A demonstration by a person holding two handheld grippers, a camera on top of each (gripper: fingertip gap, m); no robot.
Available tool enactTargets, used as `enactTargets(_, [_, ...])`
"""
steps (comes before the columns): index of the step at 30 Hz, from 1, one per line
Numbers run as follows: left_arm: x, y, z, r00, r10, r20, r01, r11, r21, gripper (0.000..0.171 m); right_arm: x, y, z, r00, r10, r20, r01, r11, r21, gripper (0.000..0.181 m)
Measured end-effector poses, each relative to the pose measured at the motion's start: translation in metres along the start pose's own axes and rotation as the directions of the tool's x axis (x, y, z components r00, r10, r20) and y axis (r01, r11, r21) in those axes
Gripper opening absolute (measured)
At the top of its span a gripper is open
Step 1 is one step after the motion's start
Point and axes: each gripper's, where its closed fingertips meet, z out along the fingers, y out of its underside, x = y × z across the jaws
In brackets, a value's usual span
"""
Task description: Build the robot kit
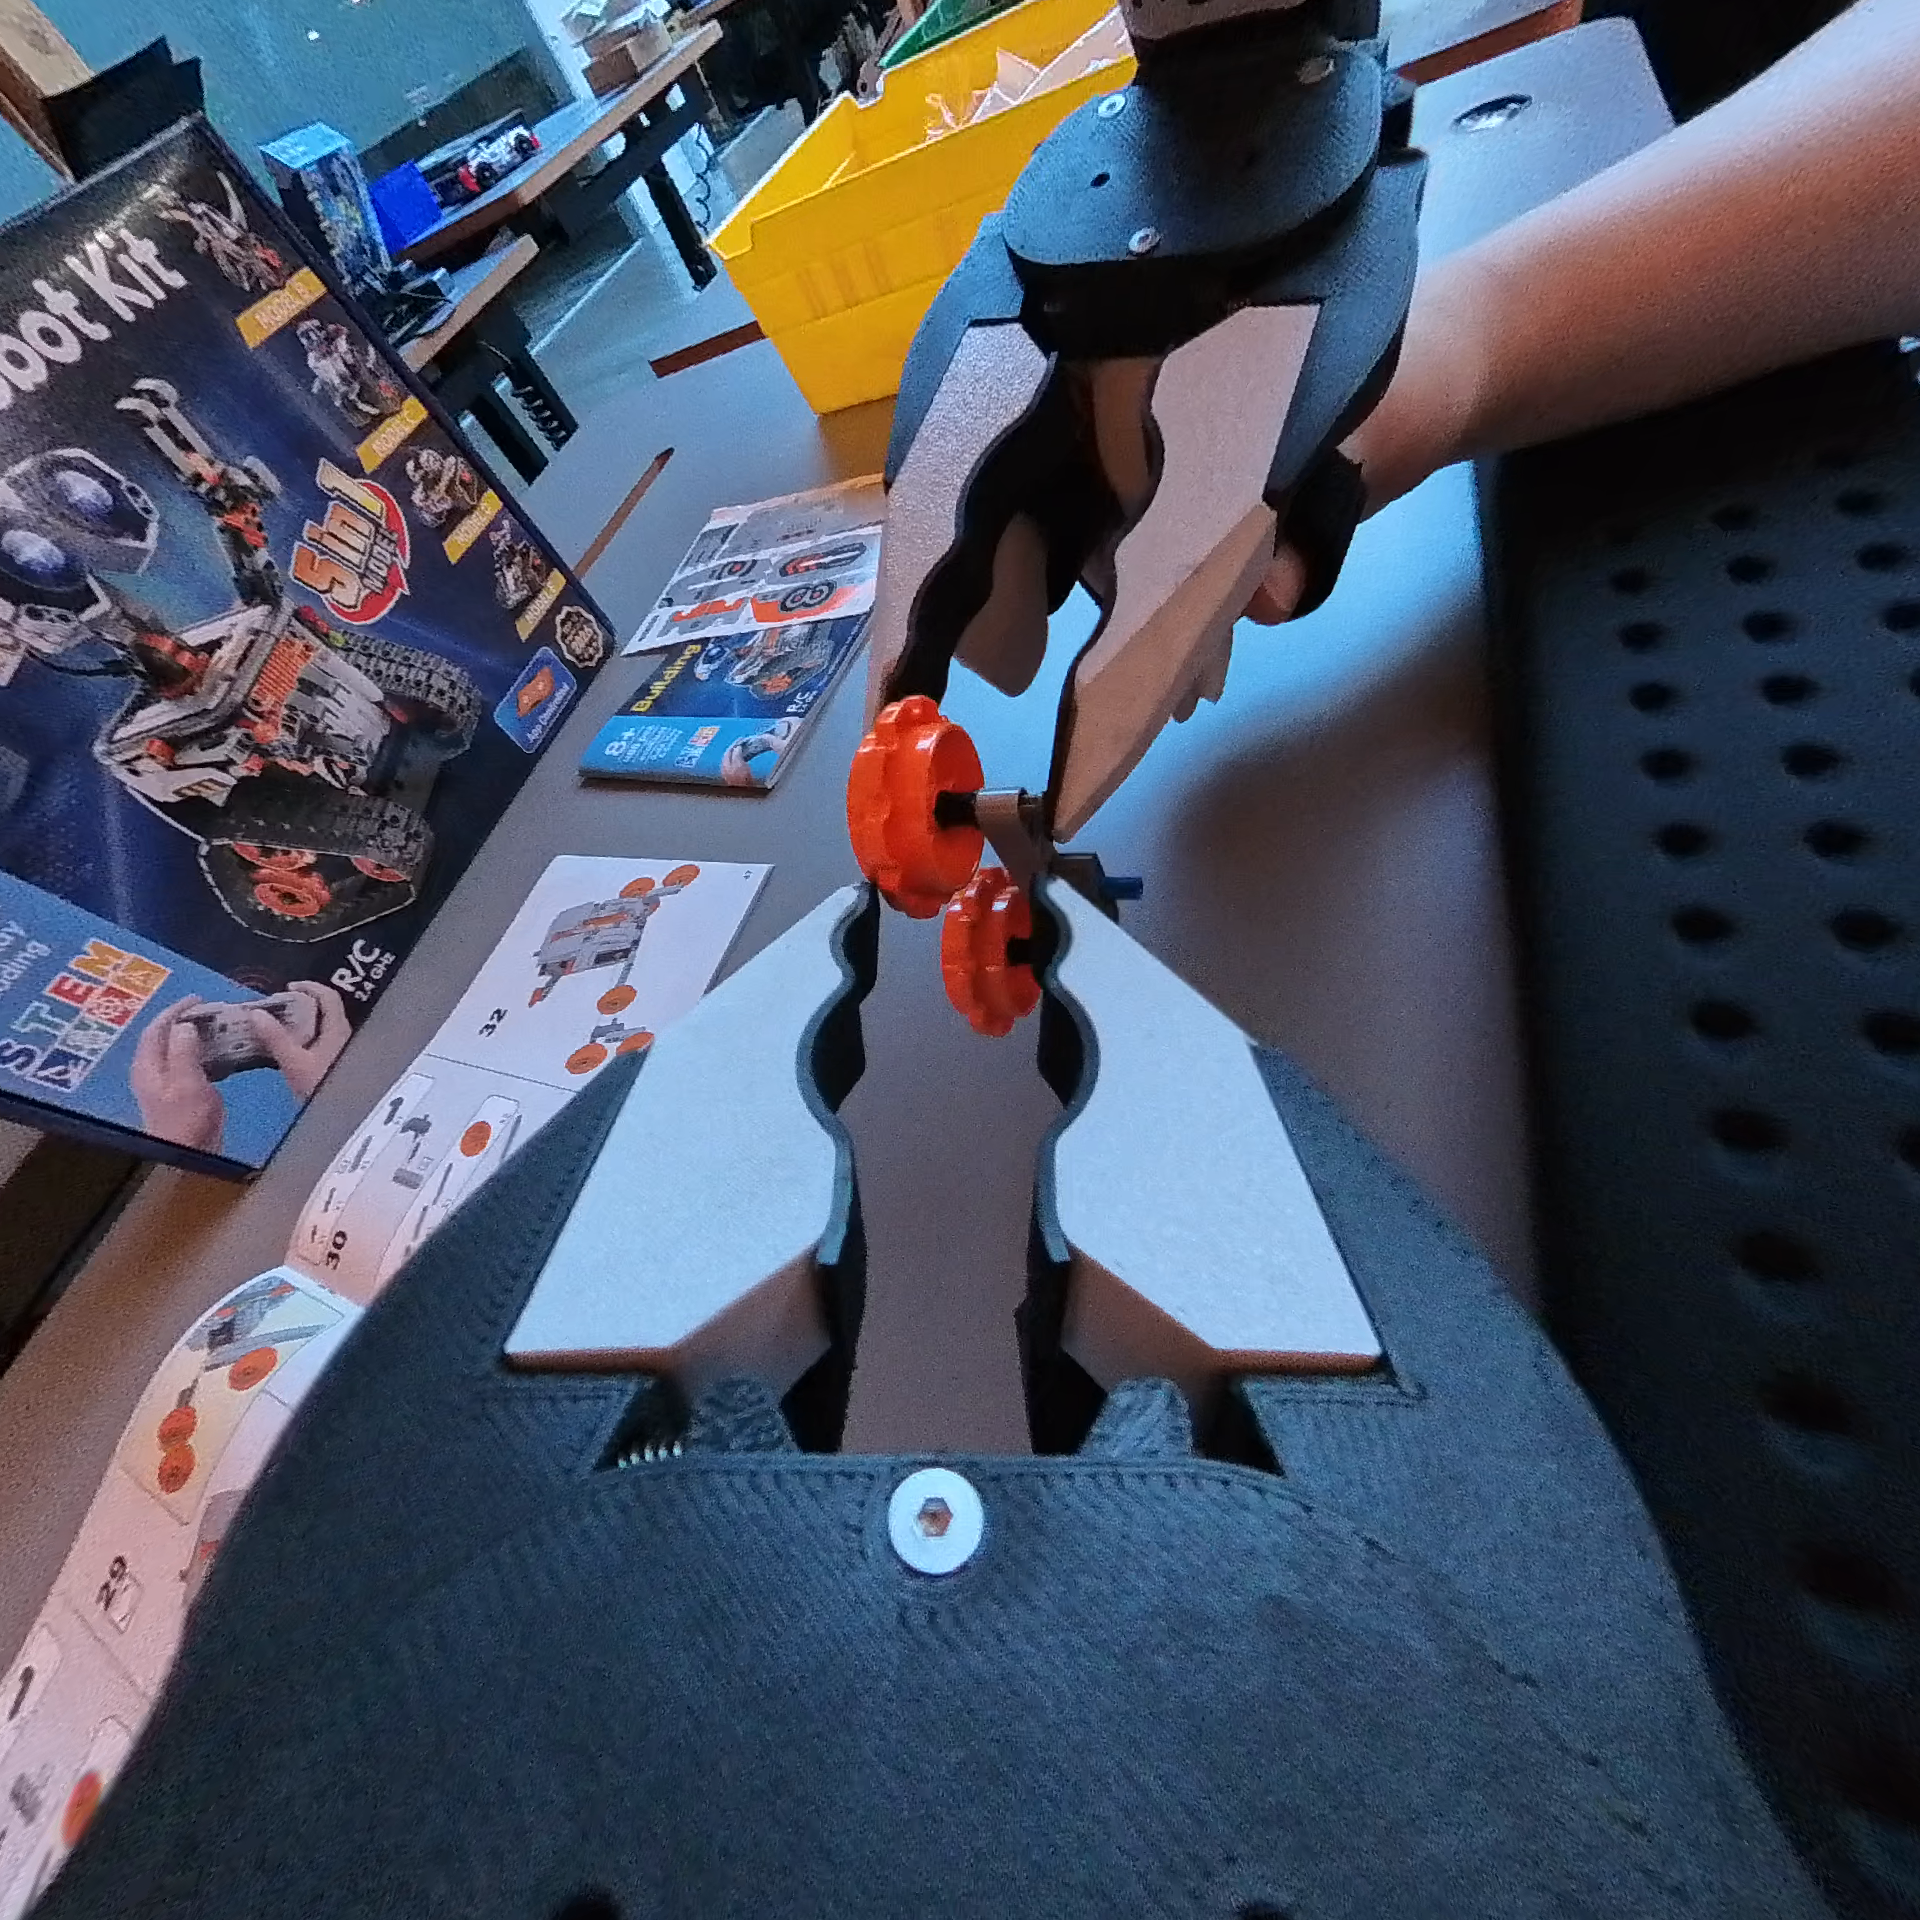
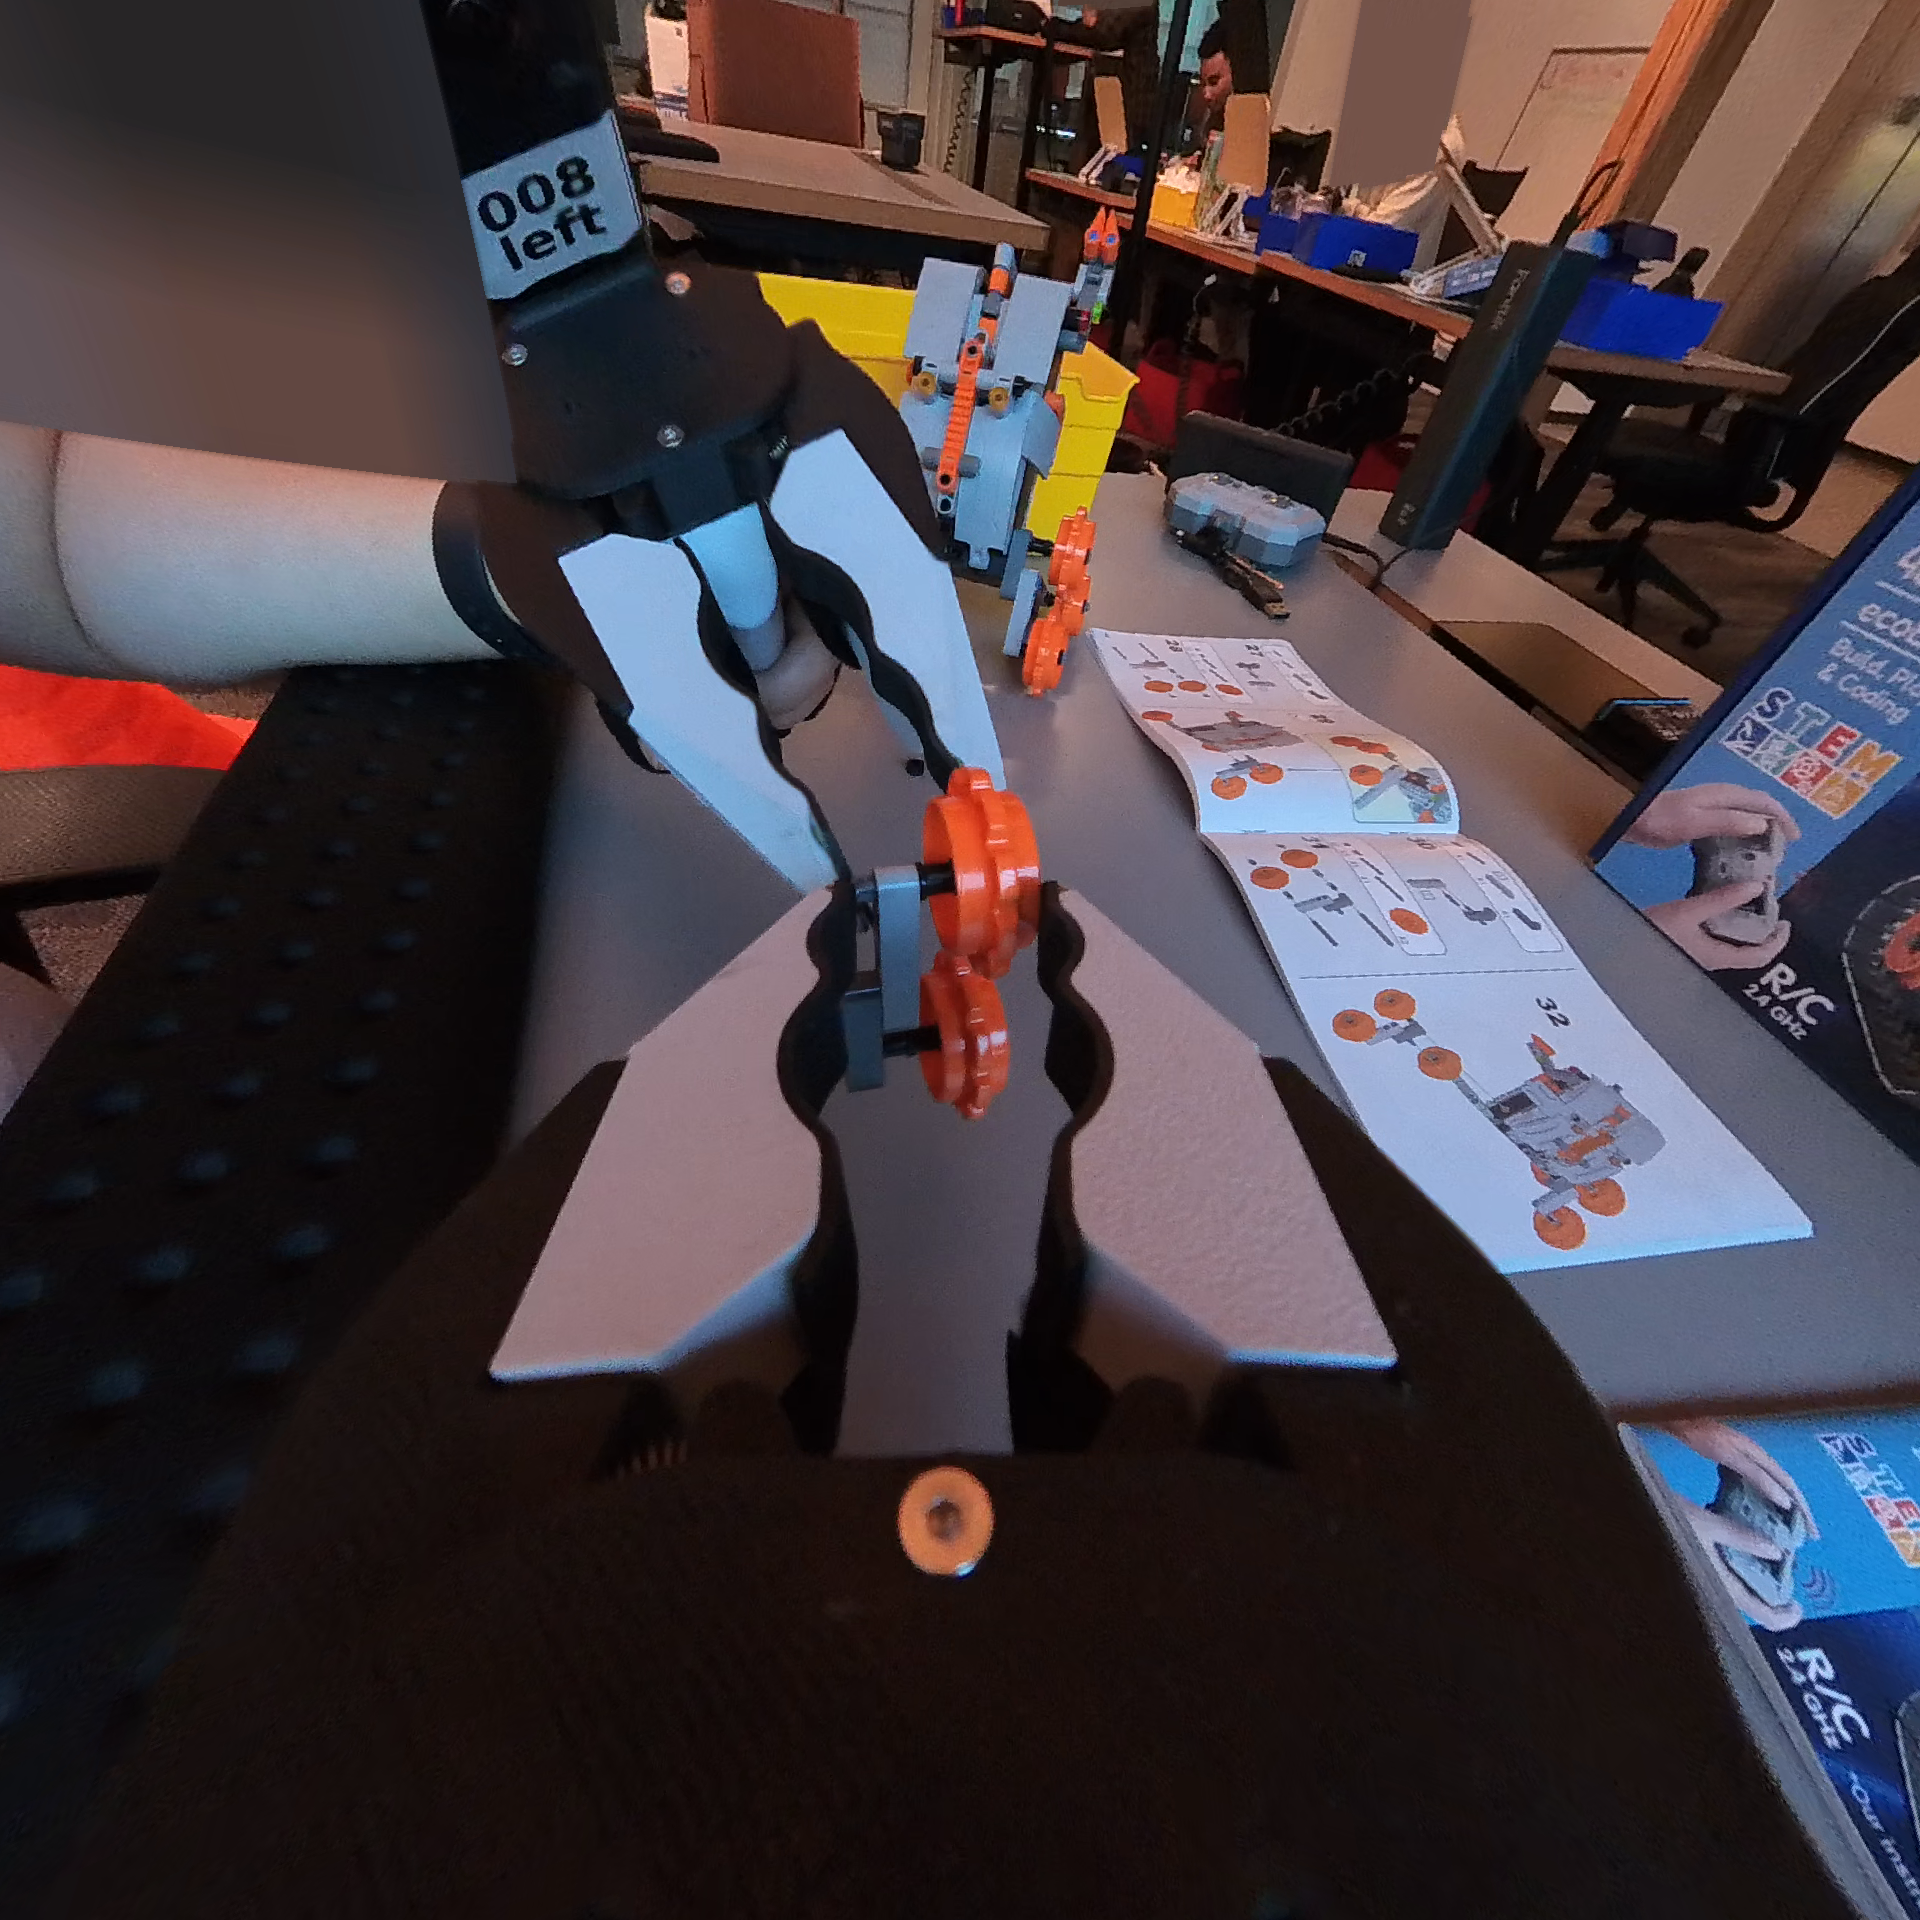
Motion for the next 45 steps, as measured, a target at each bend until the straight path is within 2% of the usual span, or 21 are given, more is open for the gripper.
enactTargets(7, [0.000, -0.004, -0.003, 1.000, -0.025, -0.011, 0.025, 1.000, 0.017, 0.026, -0.003, -0.003, -0.001, 0.999, -0.043, 0.013, 0.043, 0.999, 0.027, 0.034])
enactTargets(12, [-0.004, -0.014, -0.010, 0.993, -0.113, -0.041, 0.116, 0.990, 0.084, 0.028, -0.014, -0.003, 0.000, 0.993, -0.110, 0.046, 0.108, 0.994, 0.031, 0.034])
enactTargets(16, [0.003, -0.019, -0.014, 0.973, -0.184, -0.137, 0.200, 0.974, 0.108, 0.020, -0.017, -0.005, 0.001, 0.992, -0.122, 0.041, 0.121, 0.992, 0.035, 0.034])
enactTargets(20, [0.009, -0.012, -0.012, 0.937, -0.269, -0.224, 0.290, 0.955, 0.063, 0.013, -0.020, -0.010, -0.001, 0.995, -0.071, 0.071, 0.067, 0.995, 0.068, 0.034])
enactTargets(27, [-0.002, -0.012, -0.007, 0.933, -0.316, -0.172, 0.336, 0.937, 0.099, 0.013, -0.010, -0.007, 0.000, 0.999, 0.032, 0.040, -0.034, 0.998, 0.060, 0.035])
enactTargets(32, [-0.007, -0.007, -0.005, 0.951, -0.295, -0.097, 0.303, 0.949, 0.085, 0.013, -0.005, -0.002, 0.005, 0.994, 0.107, 0.007, -0.107, 0.994, 0.019, 0.035])
enactTargets(35, [0.002, -0.004, -0.007, 0.961, -0.256, -0.108, 0.265, 0.961, 0.078, 0.013, -0.013, 0.002, 0.005, 0.999, 0.036, 0.028, -0.036, 0.999, -0.006, 0.034])
enactTargets(40, [0.014, 0.003, -0.010, 0.931, -0.313, -0.189, 0.330, 0.942, 0.065, 0.015, -0.023, 0.008, 0.007, 0.993, -0.118, 0.016, 0.119, 0.991, -0.057, 0.034])
enactTargets(45, [0.021, 0.007, -0.008, 0.959, -0.209, -0.192, 0.225, 0.972, 0.065, 0.014, -0.028, 0.015, 0.006, 0.978, -0.208, 0.012, 0.209, 0.975, -0.079, 0.034])
